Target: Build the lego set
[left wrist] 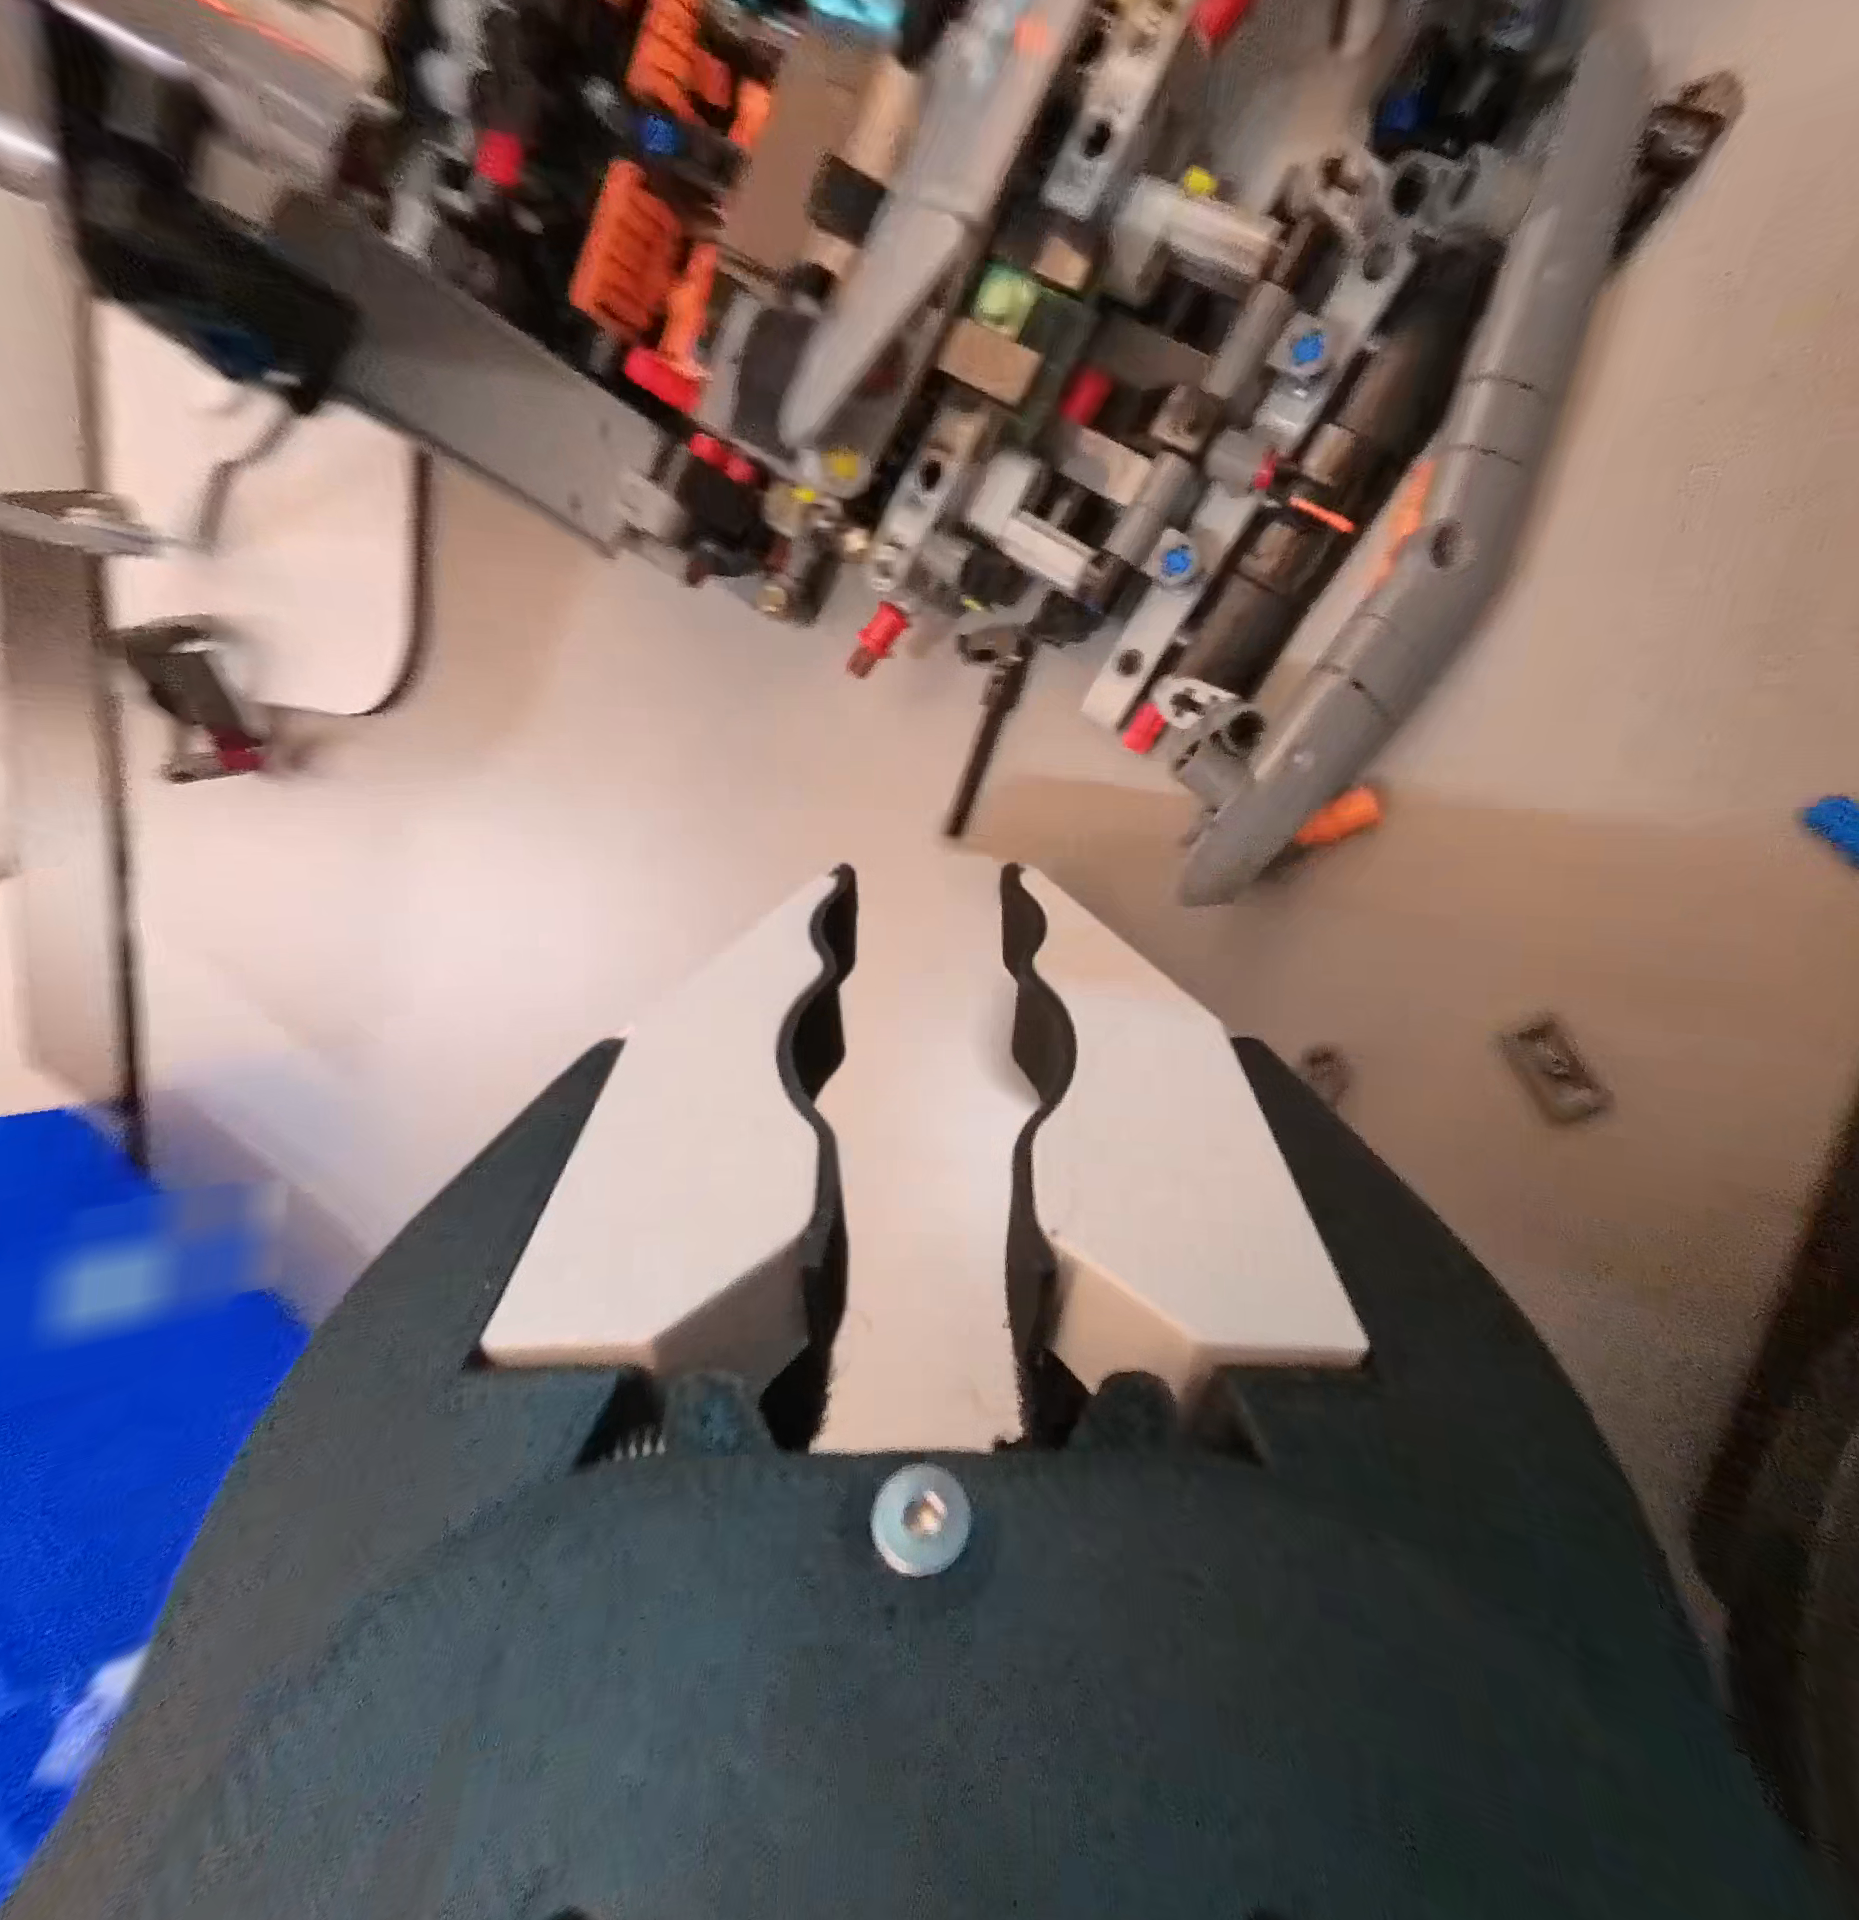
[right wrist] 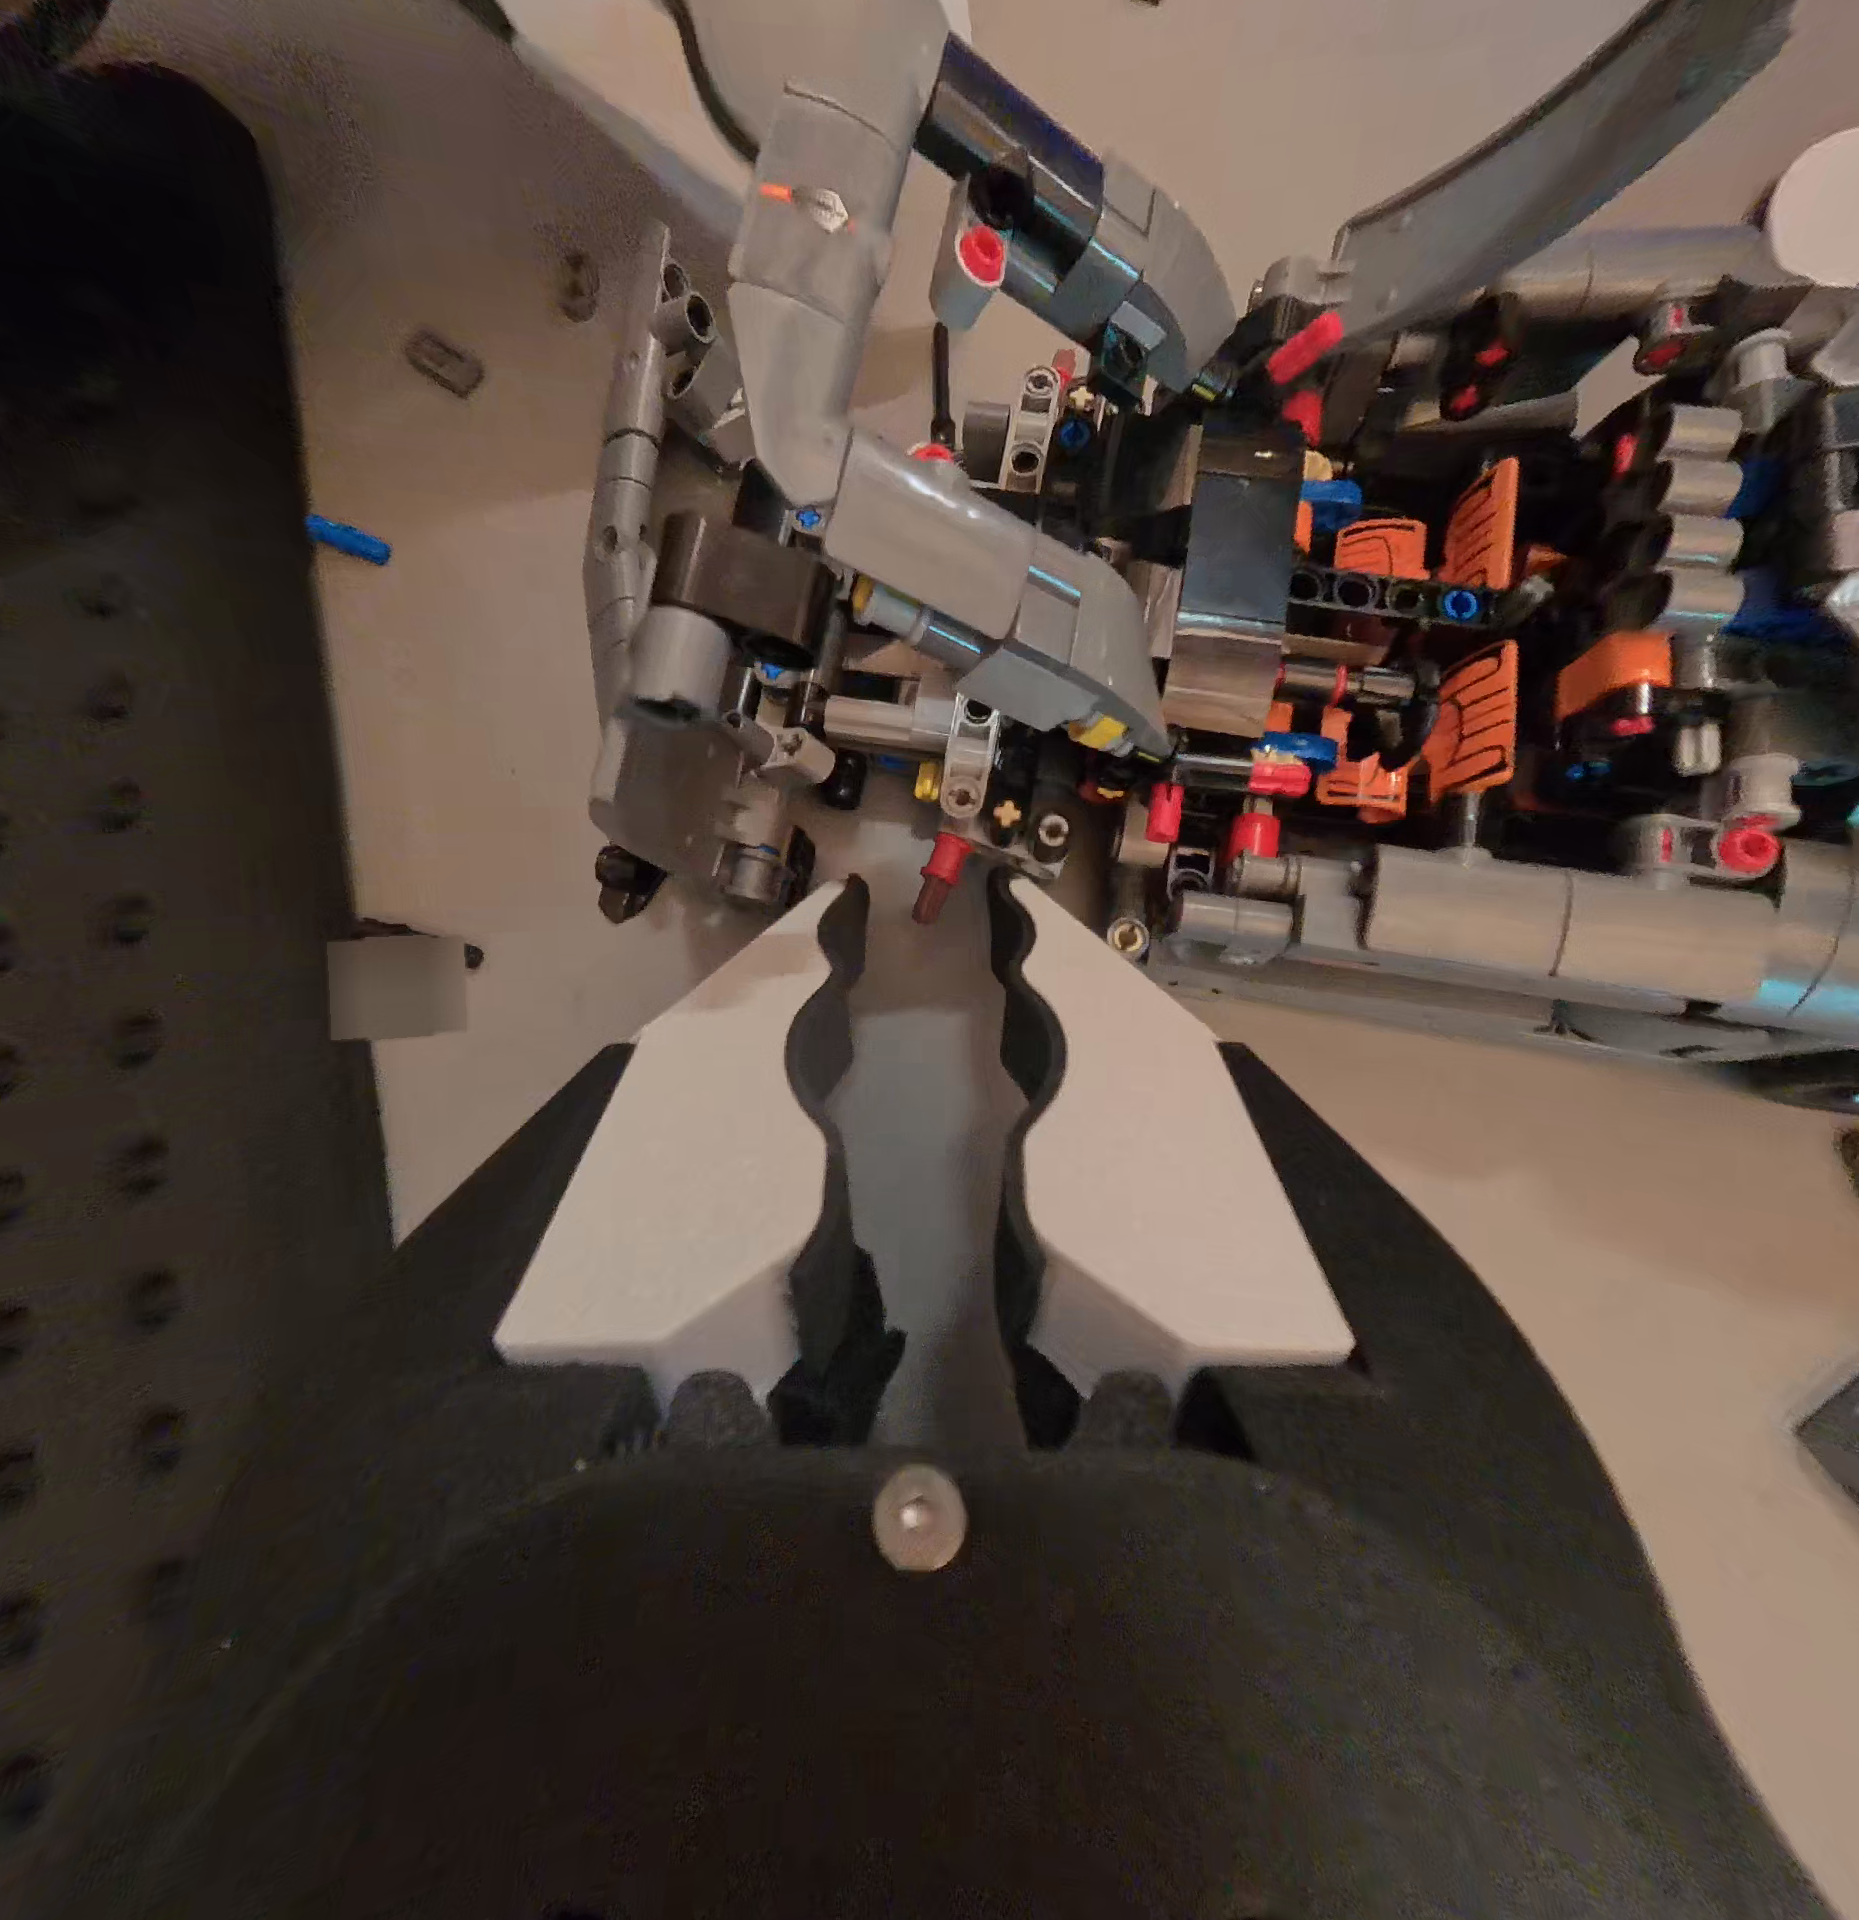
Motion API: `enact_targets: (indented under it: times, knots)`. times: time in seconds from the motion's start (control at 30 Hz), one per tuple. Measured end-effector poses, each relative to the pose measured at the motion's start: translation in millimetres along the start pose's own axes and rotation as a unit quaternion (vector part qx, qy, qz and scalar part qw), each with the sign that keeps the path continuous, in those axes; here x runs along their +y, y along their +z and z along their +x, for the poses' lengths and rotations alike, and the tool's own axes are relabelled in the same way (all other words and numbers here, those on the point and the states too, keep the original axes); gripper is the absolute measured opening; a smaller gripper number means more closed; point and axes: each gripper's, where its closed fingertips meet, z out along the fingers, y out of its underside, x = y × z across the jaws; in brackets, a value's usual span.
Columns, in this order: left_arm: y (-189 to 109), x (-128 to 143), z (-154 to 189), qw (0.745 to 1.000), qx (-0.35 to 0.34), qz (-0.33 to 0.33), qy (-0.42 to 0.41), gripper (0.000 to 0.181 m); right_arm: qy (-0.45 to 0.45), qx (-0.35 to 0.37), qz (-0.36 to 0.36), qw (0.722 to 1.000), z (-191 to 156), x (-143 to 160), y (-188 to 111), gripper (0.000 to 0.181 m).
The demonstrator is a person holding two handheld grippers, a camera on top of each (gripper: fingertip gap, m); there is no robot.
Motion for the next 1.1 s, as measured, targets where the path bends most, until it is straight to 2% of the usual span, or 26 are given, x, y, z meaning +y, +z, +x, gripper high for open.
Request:
enact_targets:
  times: [0.03, 0.1, 0.17, 0.33, 0.4, 0.53, 0.7, 0.93, 1.03, 1.1]
  knots:
    - [5.5, 1.1, 5.6, 1.0, 0.017, 0.001, 0.002, 0.028, -0.005, 0.005, 0.0, 1.0, 1.0, -0.5, 1.4, 0.018]
    - [13.8, -1.0, 6.9, 1.0, 0.012, 0.014, 0.003, 0.013, -0.015, 0.027, -0.007, 0.999, 6.8, 0.1, 3.8, 0.008]
    - [15.2, -4.9, 5.5, 1.0, 0.002, 0.024, 0.01, 0.015, -0.03, 0.032, -0.009, 0.999, 8.9, 0.7, 4.4, 0.004]
    - [20.5, -20.3, 13.1, 0.999, 0.005, 0.04, 0.026, 0.008, -0.018, 0.03, -0.003, 0.999, 12.8, 0.6, 3.3, 0.003]
    - [22.2, -25.4, 12.3, 0.999, 0.001, 0.038, 0.031, 0.011, -0.014, 0.034, -0.005, 0.999, 16.9, 1.6, 0.9, 0.004]
    - [30.6, -38.1, 10.6, 0.999, 0.002, 0.052, 0.014, 0.002, -0.007, 0.031, -0.005, 0.999, 22.7, 5.4, -0.5, 0.004]
    - [37.7, -56.2, 9.1, 0.999, -0.011, 0.043, 0.029, 0.002, -0.004, 0.029, -0.008, 1.0, 36.8, 15.1, -9.9, 0.004]
    - [45.9, -86.6, 20.5, 0.995, 0.021, 0.092, 0.025, 0.005, 0.029, 0.028, -0.033, 0.999, 50.4, 34.2, -29.4, 0.005]
    - [40.1, -82.2, 11.6, 0.995, 0.021, 0.101, 0.012, 0.007, 0.015, 0.046, -0.035, 0.998, 52.1, 35.4, -35.6, 0.011]
    - [36.3, -77.5, 4.4, 0.993, 0.024, 0.118, 0.004, 0.016, 0.013, 0.045, -0.034, 0.998, 50.9, 36.2, -37.1, 0.013]
